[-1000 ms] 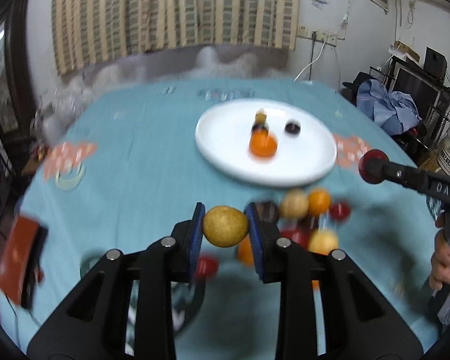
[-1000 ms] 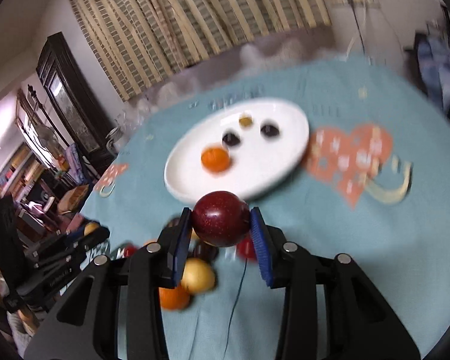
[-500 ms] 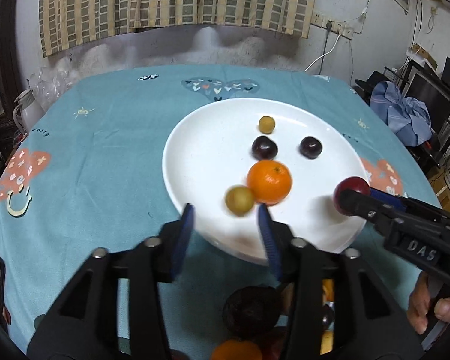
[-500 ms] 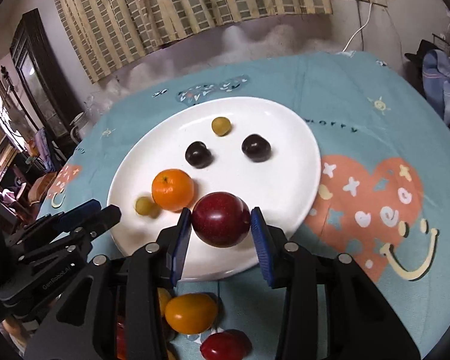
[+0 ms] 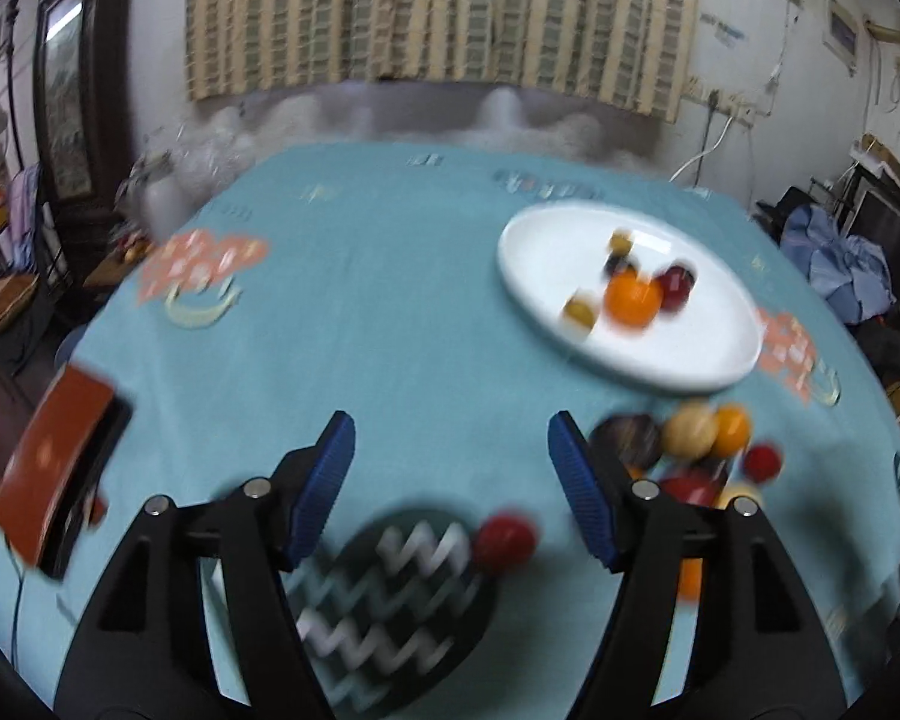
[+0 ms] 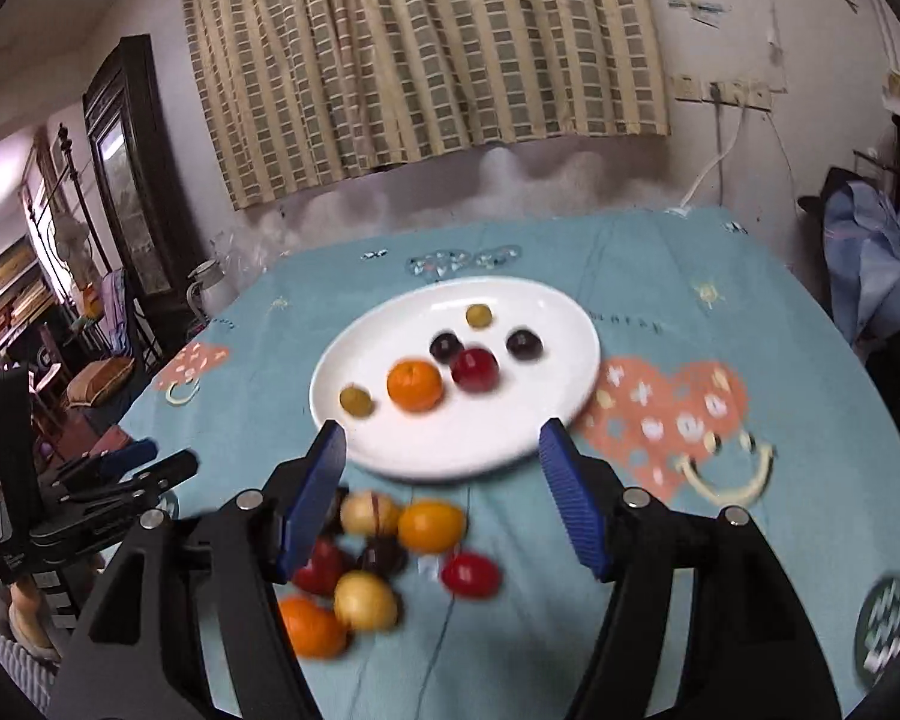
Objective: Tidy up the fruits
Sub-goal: 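Carry the yellow fruit and red plum to the plate and release them, then grasp a cherry tomato with the left gripper while the right gripper grasps another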
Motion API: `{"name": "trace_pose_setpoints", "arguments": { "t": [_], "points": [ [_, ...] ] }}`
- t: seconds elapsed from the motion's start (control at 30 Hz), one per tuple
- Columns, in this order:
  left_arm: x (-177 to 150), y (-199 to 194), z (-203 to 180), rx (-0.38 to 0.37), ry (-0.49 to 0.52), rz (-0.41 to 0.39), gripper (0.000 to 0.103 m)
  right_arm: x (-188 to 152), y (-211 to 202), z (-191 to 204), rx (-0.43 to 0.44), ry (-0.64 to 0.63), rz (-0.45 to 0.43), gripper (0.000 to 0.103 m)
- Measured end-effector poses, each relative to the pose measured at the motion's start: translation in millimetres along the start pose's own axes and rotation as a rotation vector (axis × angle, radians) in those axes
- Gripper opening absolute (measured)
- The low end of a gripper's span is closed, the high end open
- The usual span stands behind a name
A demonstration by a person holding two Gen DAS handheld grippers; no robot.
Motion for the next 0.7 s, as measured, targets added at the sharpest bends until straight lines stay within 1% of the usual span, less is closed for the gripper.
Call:
{"name": "trace_pose_setpoints", "arguments": {
  "t": [0.1, 0.17, 0.23, 0.27, 0.3, 0.37, 0.43, 0.5, 0.57, 0.6, 0.63, 0.67, 0.7],
  "points": [
    [-26, -4, 3, 0.016, 0.041, 0.037, 0.068, -20, 1, -10, -0.005, 0.037, 0.046, 0.067],
    [-28, -4, -4, 0.005, 0.075, 0.028, 0.068, -23, 3, -12, 0.000, 0.051, 0.064, 0.067],
    [-29, -3, -19, -0.016, 0.138, 0.014, 0.068, -25, 5, -13, -0.002, 0.047, 0.071, 0.067],
    [-33, 0, -25, -0.016, 0.178, 0.022, 0.068, -26, 6, -13, -0.004, 0.041, 0.073, 0.067],
    [-35, 3, -28, -0.016, 0.195, 0.031, 0.068, -27, 8, -13, -0.007, 0.034, 0.079, 0.067],
    [-41, 9, -32, -0.020, 0.211, 0.052, 0.068, -30, 11, -14, -0.011, 0.032, 0.093, 0.067],
    [-43, 15, -33, -0.035, 0.201, 0.071, 0.068, -33, 12, -14, -0.014, 0.032, 0.101, 0.067],
    [-44, 21, -33, -0.049, 0.186, 0.084, 0.064, -35, 12, -14, -0.017, 0.028, 0.105, 0.067],
    [-46, 25, -34, -0.053, 0.183, 0.096, 0.053, -35, 12, -13, -0.019, 0.021, 0.106, 0.067],
    [-48, 27, -34, -0.060, 0.182, 0.107, 0.049, -36, 13, -13, -0.022, 0.017, 0.108, 0.067],
    [-50, 29, -35, -0.068, 0.182, 0.118, 0.038, -37, 14, -14, -0.027, 0.012, 0.115, 0.067],
    [-52, 31, -37, -0.080, 0.178, 0.128, 0.032, -38, 15, -15, -0.029, 0.010, 0.121, 0.067],
    [-52, 32, -38, -0.089, 0.172, 0.130, 0.030, -40, 17, -15, -0.030, 0.011, 0.131, 0.067]
  ]
}}
Point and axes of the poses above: each gripper's, at about its wrist camera, not at the fingertips, and y roughly the way its jaws point, z to its left, x to its top, the point moved 8 cm from there along y, roughly the way its jaws point, and after that the axes turned 13 degrees about -z, right-handed, at the moved point
